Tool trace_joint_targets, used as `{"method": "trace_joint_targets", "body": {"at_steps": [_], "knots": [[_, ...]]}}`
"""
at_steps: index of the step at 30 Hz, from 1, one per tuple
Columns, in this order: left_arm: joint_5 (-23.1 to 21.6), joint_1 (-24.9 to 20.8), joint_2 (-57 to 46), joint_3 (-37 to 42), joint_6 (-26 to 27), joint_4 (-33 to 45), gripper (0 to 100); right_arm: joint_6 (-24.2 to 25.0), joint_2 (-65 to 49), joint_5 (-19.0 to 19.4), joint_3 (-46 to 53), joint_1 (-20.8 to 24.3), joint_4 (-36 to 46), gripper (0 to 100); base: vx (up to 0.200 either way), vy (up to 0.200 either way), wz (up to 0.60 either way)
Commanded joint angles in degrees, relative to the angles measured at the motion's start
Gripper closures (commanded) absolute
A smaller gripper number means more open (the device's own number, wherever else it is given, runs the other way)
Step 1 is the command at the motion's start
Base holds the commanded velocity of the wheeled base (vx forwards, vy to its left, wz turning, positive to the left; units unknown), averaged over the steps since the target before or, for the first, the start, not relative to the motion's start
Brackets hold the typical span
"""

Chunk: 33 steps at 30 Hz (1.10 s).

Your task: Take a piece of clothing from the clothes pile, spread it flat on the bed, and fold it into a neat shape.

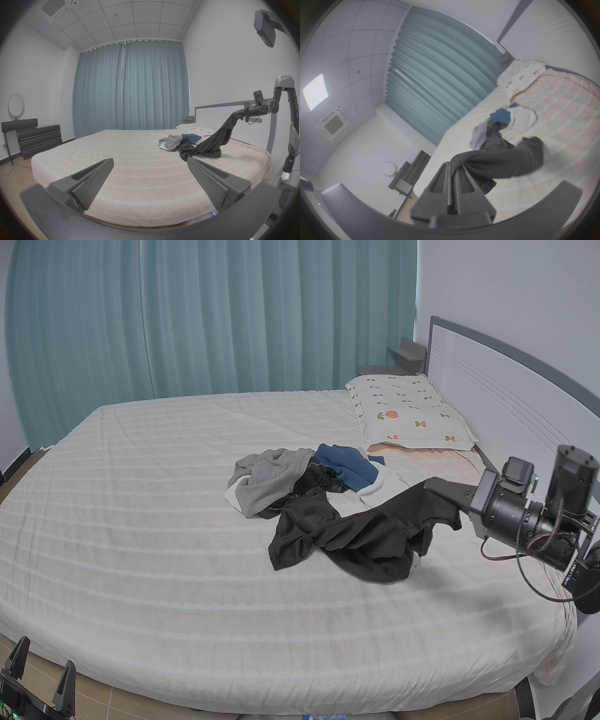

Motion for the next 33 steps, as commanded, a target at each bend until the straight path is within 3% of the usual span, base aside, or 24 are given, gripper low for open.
{"method": "trace_joint_targets", "body": {"at_steps": [1, 7, 8, 10, 11, 13, 14, 15, 18, 23, 28, 33], "knots": [[-0.07, 0.15, -1.04, 1.01, 0.22, -0.08, 0, -0.32, -8.84, 0.28, 1.36, 1.58, -0.29, 100, 0.000, 0.000, 0.00], [0.46, 0.15, -0.95, -0.04, -0.49, -0.52, 0, -0.41, -6.81, 0.02, 1.62, 2.19, 1.20, 100, 0.000, 0.000, 0.00], [0.90, 0.15, 2.30, -5.76, -3.21, -2.19, 0, -0.41, -6.29, -0.07, 1.62, 2.46, 0.94, 100, 0.000, 0.000, 0.00], [3.01, 0.24, 15.05, -20.70, -13.84, -5.44, 0, -0.41, -5.06, 0.10, 1.09, 2.90, 0.94, 100, 0.000, 0.000, 0.00], [2.92, 0.68, 17.60, -22.37, -14.90, -5.27, 0, -0.41, -4.26, 0.28, 0.92, 3.16, 0.85, 100, 0.000, 0.000, 0.00], [1.51, 0.33, 19.53, -23.07, -10.33, -5.44, 0, -0.50, -3.21, -0.07, 0.30, 4.30, 0.59, 100, 0.000, 0.000, 0.00], [-1.30, -0.46, 22.96, -22.54, -3.03, -4.92, 0, -0.59, -2.51, -0.60, -0.49, 5.62, 0.50, 100, 0.000, 0.000, 0.00], [-2.71, -0.82, 25.51, -21.58, -1.28, -5.01, 0, -0.59, -2.33, -0.69, -0.84, 5.80, 0.50, 100, 0.000, 0.000, 0.00], [-5.26, -1.61, 32.54, -17.36, -1.36, -7.20, 0, -0.67, -2.24, -0.77, -1.98, 5.97, 0.50, 100, 0.000, 0.000, 0.00], [-6.22, -2.92, 41.50, -17.71, -1.19, -8.70, 0, -0.94, -4.53, -0.86, -3.39, 6.24, 1.29, 100, 0.000, 0.000, 0.00], [-6.14, -10.40, 56.80, -19.38, -1.28, -13.27, 0, -0.76, -5.41, -0.95, -2.86, 5.62, 0.68, 100, 0.000, 0.000, 0.00], [-6.05, -13.82, 68.75, -19.99, -2.42, -15.20, 0, -0.15, -5.06, -0.86, -2.33, 4.13, 0.68, 100, 0.000, 0.000, 0.00]]}}
